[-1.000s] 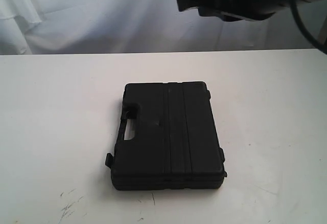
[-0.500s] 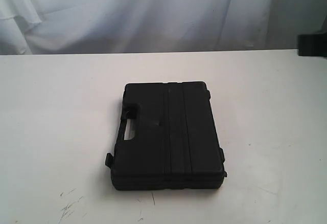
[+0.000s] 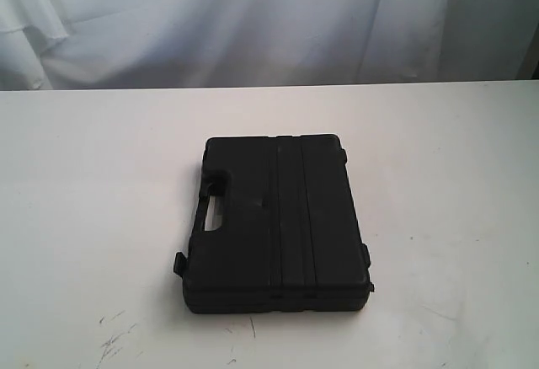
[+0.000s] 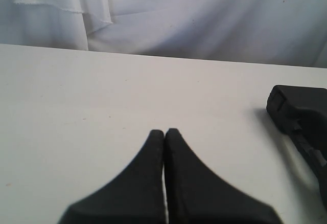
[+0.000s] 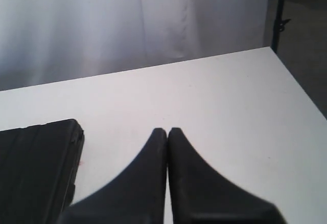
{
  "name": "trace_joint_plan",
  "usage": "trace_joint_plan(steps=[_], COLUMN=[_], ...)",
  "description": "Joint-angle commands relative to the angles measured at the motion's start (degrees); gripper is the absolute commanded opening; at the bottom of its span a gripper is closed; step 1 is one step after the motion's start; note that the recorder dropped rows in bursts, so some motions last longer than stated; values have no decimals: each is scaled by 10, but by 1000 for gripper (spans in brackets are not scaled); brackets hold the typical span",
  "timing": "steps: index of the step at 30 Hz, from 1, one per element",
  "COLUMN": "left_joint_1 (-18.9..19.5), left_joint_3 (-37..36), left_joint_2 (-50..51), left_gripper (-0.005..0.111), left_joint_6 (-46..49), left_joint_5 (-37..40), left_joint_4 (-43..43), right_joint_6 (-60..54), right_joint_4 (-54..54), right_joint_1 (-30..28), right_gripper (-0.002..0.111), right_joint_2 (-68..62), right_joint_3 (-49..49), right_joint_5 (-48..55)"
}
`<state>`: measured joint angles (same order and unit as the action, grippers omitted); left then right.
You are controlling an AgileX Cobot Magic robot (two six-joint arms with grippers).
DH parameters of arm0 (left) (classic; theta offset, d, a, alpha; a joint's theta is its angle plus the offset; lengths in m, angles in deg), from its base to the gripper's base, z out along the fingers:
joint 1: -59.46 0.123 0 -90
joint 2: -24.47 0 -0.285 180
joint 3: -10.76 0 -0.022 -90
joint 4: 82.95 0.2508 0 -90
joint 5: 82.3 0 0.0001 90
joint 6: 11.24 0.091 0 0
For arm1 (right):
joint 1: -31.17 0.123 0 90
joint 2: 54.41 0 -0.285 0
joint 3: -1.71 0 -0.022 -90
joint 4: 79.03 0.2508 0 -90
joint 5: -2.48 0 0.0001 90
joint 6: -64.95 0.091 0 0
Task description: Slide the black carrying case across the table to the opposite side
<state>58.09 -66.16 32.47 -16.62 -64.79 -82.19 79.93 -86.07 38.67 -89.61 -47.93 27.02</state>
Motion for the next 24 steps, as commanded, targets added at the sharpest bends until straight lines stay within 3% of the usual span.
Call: trace_joint_plan(steps=[1,17,24], left_joint_1=[1,1,1], left_joint_3=[-3,-3,-3], left_joint_2=[-2,-2,-2], left_gripper=[0,0,0], left_joint_6=[0,0,-1], left_joint_5=[-7,-7,-7], left_joint_4=[-2,-2,-2], right_joint_6=[-1,-9,-118], right_joint_4=[2,12,100], right_joint_1=[-39,-47,-47], right_gripper=[0,0,0], right_joint_2=[59,169,234], right_joint_3=[-49,-158,-208], right_joint_5=[-14,-44,-75])
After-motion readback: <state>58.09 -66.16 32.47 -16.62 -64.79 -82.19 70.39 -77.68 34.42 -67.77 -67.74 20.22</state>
